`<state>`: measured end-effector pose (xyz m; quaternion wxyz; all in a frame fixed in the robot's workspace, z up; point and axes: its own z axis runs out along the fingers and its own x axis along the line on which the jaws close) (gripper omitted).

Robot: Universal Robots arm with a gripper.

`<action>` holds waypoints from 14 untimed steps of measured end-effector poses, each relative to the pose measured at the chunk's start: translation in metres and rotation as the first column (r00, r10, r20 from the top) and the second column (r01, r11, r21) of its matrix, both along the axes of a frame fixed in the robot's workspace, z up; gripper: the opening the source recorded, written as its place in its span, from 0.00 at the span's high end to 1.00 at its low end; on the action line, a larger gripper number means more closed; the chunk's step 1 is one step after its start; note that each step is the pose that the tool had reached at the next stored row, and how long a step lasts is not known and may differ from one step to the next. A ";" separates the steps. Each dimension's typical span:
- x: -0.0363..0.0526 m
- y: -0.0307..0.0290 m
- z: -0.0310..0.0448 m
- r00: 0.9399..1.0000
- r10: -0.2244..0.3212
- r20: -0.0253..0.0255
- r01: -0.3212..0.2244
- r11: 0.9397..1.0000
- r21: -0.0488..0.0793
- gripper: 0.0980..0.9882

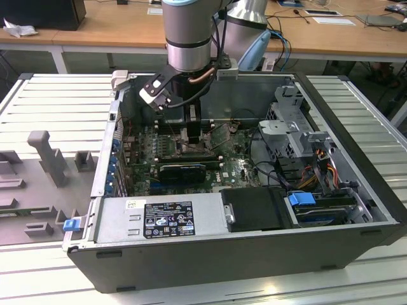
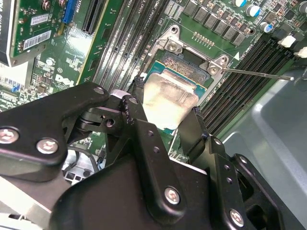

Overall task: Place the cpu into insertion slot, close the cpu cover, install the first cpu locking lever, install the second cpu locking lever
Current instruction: 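Place the cpu into insertion slot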

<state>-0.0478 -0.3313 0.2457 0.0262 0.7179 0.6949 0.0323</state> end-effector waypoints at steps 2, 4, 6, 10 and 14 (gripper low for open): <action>0.0000 0.0001 -0.0002 1.000 0.000 0.000 0.000 1.000 0.000 0.51; 0.0000 0.0001 -0.0006 1.000 0.000 0.000 0.000 1.000 0.000 0.51; 0.0000 0.0001 -0.0008 1.000 0.000 0.000 0.000 1.000 0.000 0.51; 0.0000 0.0002 -0.0019 1.000 0.000 0.000 0.000 1.000 0.000 0.51; 0.0000 0.0002 -0.0027 1.000 0.000 0.000 0.000 1.000 0.000 0.51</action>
